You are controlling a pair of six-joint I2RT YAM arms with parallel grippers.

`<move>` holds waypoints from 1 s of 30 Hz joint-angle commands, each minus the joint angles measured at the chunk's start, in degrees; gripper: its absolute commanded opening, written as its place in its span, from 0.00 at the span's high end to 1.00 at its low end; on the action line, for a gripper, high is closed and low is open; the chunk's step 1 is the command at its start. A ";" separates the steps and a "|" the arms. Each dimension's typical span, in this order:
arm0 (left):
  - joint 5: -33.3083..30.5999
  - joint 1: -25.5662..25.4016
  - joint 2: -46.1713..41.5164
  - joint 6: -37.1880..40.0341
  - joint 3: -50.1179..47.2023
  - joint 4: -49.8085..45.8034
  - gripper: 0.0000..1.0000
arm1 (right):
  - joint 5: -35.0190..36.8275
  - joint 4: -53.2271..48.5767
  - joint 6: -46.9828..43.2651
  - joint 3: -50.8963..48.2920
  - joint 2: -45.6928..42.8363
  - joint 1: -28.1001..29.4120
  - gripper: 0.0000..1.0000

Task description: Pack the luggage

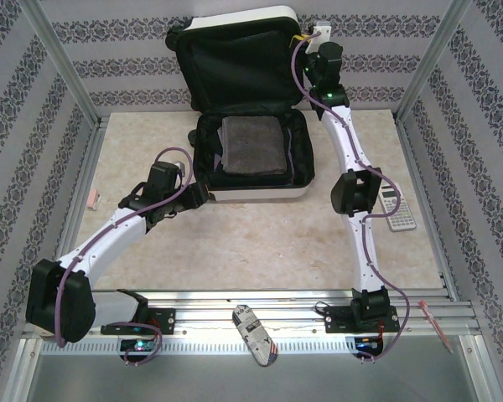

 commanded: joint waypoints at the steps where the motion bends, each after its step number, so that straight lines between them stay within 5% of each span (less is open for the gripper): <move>1: -1.98 -0.57 -2.20 1.15 0.97 -2.38 0.34 | -0.23 2.01 -0.39 1.94 -0.19 -0.14 0.91; 4: -2.86 -0.64 -3.53 1.23 0.85 -3.12 0.34 | -2.57 1.74 -0.30 0.60 -1.85 -0.29 1.00; 9: -4.66 -0.64 -5.81 1.71 0.61 -4.39 0.34 | -8.37 5.69 -1.10 -9.63 -8.60 -0.37 1.00; 15: -7.41 -0.54 -8.91 2.63 1.25 -6.51 0.33 | -11.91 24.13 1.16 -34.69 -21.63 -1.37 1.00; 24: -9.34 -0.49 -10.60 3.68 2.45 -6.45 0.32 | -17.60 42.82 4.66 -58.58 -33.33 -4.06 1.00; 30: -8.38 -0.41 -11.10 2.57 1.19 -3.69 0.32 | -20.30 52.71 5.39 -72.14 -39.18 -4.43 0.87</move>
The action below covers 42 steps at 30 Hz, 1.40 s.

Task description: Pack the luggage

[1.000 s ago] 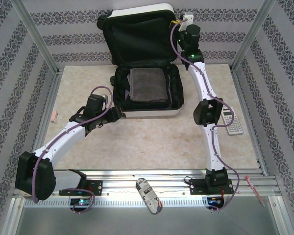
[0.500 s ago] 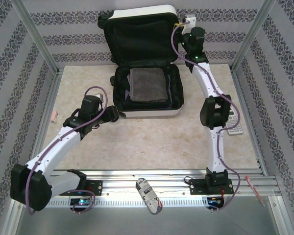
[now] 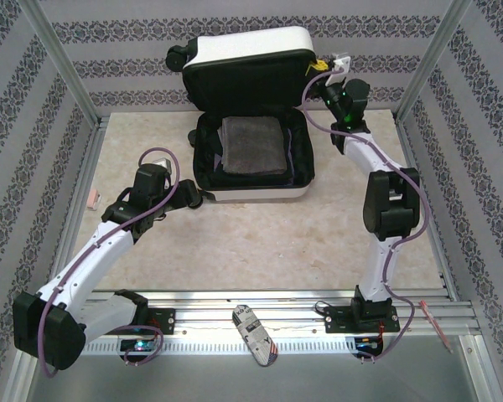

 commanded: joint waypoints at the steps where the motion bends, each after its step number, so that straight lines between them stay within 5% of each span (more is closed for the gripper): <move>1: -0.11 -0.41 -1.31 0.26 0.49 1.69 0.32 | -4.97 11.89 4.88 -5.58 -6.30 -0.07 0.80; 8: -0.56 -0.40 -3.43 0.53 0.04 2.75 0.31 | -4.04 18.50 5.17 -21.34 -14.99 -0.16 0.61; 22: -1.06 -0.25 -6.07 3.82 4.98 6.33 0.23 | 5.11 10.66 2.15 -48.79 -40.49 0.02 0.49; 30: -0.82 2.42 6.83 6.59 17.92 3.50 0.16 | 3.48 -16.76 3.40 -38.23 -43.70 -0.25 0.22; 42: 13.97 12.20 30.46 10.50 38.85 -2.94 0.15 | -0.35 -48.83 7.70 -15.94 -26.60 -1.56 0.11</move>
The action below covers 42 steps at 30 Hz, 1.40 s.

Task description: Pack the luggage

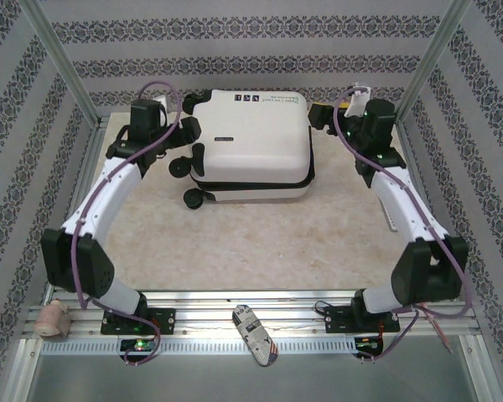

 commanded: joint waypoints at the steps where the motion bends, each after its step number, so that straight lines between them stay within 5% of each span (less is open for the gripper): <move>1: 6.44 2.96 3.99 2.92 5.47 -4.01 0.15 | -3.13 -10.85 2.86 3.81 5.48 -0.74 0.11; 8: 14.80 5.17 12.52 3.09 11.35 -4.76 0.18 | -11.05 -10.42 6.95 8.18 15.58 -0.78 0.08; 20: 23.73 2.48 10.33 -5.10 -1.15 8.82 0.23 | -17.76 -6.50 8.45 5.47 18.35 -0.52 0.06; 27: 24.38 -4.75 4.45 -8.81 -10.64 15.69 0.23 | -18.02 -7.94 6.38 1.69 14.46 -1.45 0.06; 42: 10.44 -31.39 -5.60 -17.23 -23.53 27.34 0.24 | -17.40 -15.11 2.86 7.12 14.55 -7.98 0.04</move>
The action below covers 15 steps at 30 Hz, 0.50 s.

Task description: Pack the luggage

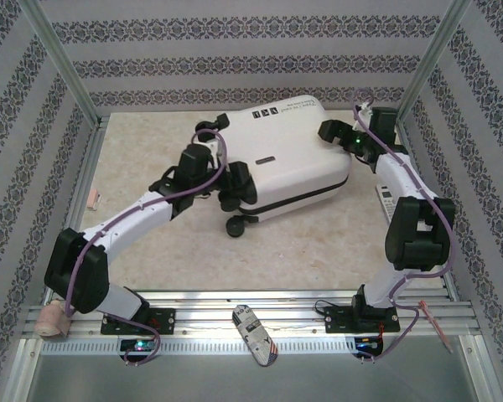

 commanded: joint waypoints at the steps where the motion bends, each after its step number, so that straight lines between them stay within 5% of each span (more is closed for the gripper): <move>1: 6.98 -9.94 0.01 -2.41 0.69 7.03 0.24 | -5.43 -4.56 -1.54 5.72 2.29 1.18 0.04; 8: -3.63 -13.26 -5.06 5.70 6.45 -3.66 0.18 | -5.94 -5.51 -0.73 11.55 4.58 -0.59 0.04; 15: -9.00 -7.85 -7.13 13.31 12.14 -11.41 0.13 | -4.43 -4.42 -0.03 8.36 0.19 -3.23 0.04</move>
